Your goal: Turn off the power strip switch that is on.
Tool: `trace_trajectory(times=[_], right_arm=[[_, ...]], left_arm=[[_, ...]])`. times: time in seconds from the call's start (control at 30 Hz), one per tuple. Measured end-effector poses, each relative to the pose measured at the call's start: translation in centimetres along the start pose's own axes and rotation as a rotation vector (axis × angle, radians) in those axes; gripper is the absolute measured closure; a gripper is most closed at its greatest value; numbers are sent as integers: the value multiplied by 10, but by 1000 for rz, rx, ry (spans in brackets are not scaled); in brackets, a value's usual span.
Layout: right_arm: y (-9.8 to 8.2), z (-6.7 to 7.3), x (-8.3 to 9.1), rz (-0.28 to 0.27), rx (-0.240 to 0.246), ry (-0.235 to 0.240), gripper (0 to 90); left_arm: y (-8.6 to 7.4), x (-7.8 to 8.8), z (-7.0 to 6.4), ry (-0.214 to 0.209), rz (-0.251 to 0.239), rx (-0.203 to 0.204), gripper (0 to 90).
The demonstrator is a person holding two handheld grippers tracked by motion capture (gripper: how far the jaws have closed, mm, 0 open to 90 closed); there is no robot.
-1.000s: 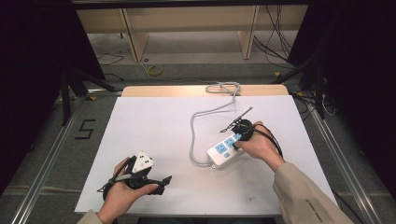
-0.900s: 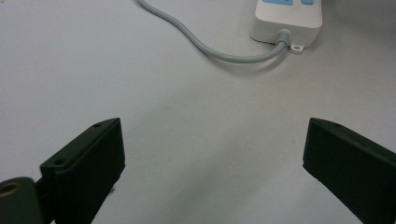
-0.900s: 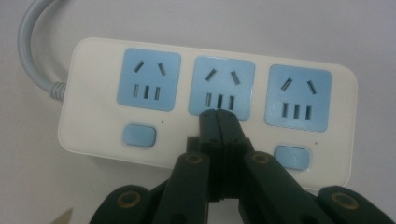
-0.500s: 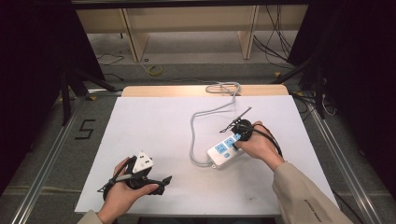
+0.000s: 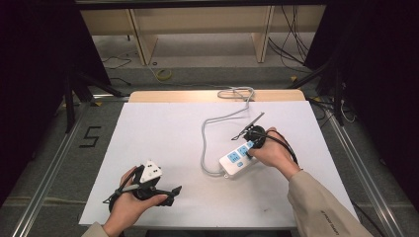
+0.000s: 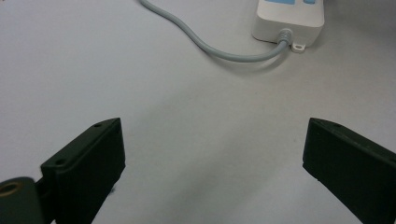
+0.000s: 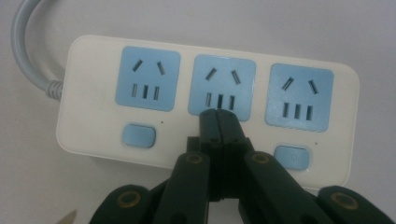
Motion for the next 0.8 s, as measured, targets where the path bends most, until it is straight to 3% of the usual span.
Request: trace_trajectory(times=[0.8], right_arm=[[3,1,-1,35,-4,-6,900]], left_arm=[[0,0,0,2,-1,-1,53]])
Point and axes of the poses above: each handheld gripper's, and its own axes: x roughly backward along the jaws, y roughly out of its top, z roughly to its left, the point moved 4 cm from there along -x, roughly forward along the jaws, and after that the axes turned 15 degrees about -x, right-handed, at the moved point
